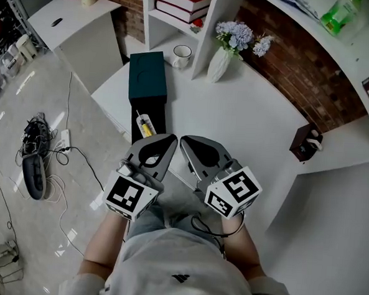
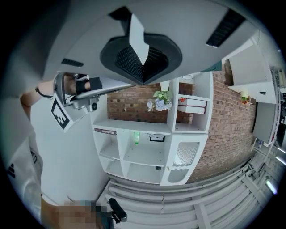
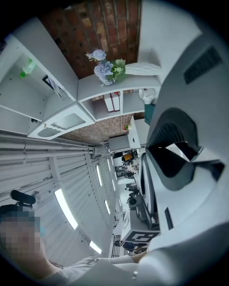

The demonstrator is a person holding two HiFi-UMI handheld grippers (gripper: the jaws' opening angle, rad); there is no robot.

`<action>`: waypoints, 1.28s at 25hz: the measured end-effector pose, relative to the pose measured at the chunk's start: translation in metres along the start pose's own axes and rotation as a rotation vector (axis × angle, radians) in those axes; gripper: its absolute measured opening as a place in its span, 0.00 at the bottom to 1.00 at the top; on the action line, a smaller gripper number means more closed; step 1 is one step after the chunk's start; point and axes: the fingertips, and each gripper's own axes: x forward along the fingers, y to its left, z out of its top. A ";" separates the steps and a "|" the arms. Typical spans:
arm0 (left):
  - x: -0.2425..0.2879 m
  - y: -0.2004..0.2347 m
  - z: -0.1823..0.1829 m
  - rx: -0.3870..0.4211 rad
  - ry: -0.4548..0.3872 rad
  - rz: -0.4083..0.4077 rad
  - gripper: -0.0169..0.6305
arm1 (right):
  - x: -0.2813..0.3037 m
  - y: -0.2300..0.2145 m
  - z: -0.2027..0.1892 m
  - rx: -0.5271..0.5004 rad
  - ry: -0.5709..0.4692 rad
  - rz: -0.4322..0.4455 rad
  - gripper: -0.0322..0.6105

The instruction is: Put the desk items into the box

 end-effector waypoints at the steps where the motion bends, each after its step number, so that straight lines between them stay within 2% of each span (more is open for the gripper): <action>1: 0.004 -0.005 0.001 0.006 -0.006 -0.019 0.05 | -0.005 -0.003 0.000 0.002 -0.004 -0.015 0.06; 10: 0.045 -0.063 0.003 0.012 -0.005 -0.193 0.05 | -0.065 -0.041 0.000 0.028 -0.034 -0.180 0.06; 24: 0.103 -0.192 0.000 0.020 0.014 -0.485 0.05 | -0.200 -0.091 -0.013 0.078 -0.091 -0.476 0.06; 32: 0.119 -0.255 -0.001 0.033 0.017 -0.611 0.05 | -0.264 -0.102 -0.020 0.099 -0.122 -0.594 0.06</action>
